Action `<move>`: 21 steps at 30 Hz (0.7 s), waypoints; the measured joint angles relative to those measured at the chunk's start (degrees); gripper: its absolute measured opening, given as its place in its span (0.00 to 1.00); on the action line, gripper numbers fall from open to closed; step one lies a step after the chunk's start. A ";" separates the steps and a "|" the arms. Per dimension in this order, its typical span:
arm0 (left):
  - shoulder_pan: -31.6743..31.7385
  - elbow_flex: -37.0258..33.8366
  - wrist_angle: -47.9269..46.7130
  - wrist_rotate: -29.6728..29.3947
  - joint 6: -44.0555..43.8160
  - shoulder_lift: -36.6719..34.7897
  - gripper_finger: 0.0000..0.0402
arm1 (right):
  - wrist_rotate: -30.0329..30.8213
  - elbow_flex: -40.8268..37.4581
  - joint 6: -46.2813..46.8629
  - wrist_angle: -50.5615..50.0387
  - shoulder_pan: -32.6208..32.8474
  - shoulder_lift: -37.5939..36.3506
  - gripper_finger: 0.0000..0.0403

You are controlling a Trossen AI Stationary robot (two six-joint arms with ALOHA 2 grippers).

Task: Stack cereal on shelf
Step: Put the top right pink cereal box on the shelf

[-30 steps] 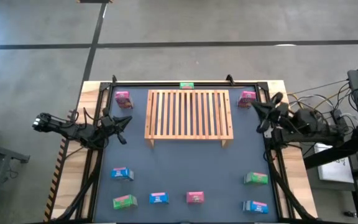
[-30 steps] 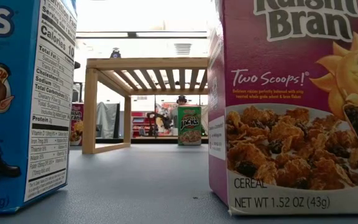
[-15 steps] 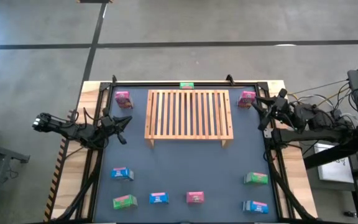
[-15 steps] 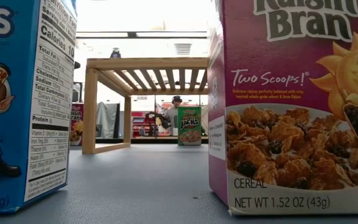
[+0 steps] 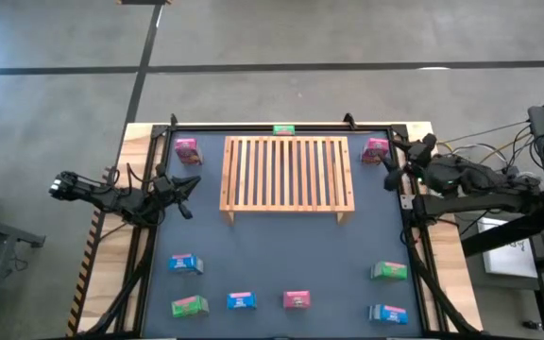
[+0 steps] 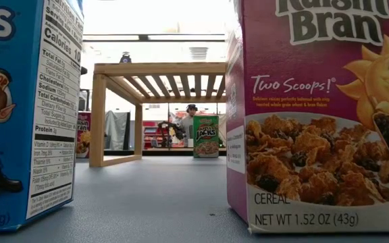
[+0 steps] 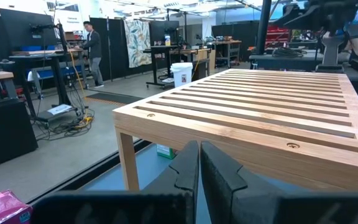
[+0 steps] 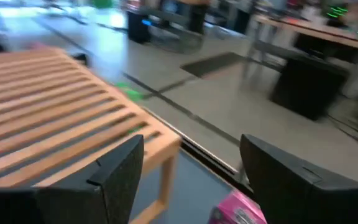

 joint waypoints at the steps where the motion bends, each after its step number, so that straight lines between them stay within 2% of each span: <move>1: 0.00 0.00 -0.01 0.00 0.00 0.00 0.00 | 1.92 0.00 1.25 -0.56 0.00 1.49 0.64; 4: 0.00 0.00 -0.02 -0.01 0.00 0.02 0.00 | 9.72 0.00 7.64 -2.95 -0.01 6.25 0.64; 6: -0.01 0.00 -0.01 0.00 0.01 0.00 0.00 | 12.61 0.00 13.32 -5.25 -0.47 9.22 0.64; 11: 0.00 0.00 -0.02 0.00 0.00 0.02 0.00 | 12.71 0.00 29.64 -11.40 -4.06 15.43 0.64; 14: 0.00 0.00 0.00 -0.01 0.00 0.02 0.00 | 12.72 0.00 35.18 -13.55 -6.95 18.43 0.64; 17: 0.00 0.00 -0.02 0.00 0.00 0.00 0.00 | 11.75 -0.01 36.11 -13.58 -9.62 20.21 0.64; 21: 0.00 0.01 0.01 -0.01 0.00 0.00 0.00 | 5.17 1.07 31.24 -13.70 -12.37 20.77 0.68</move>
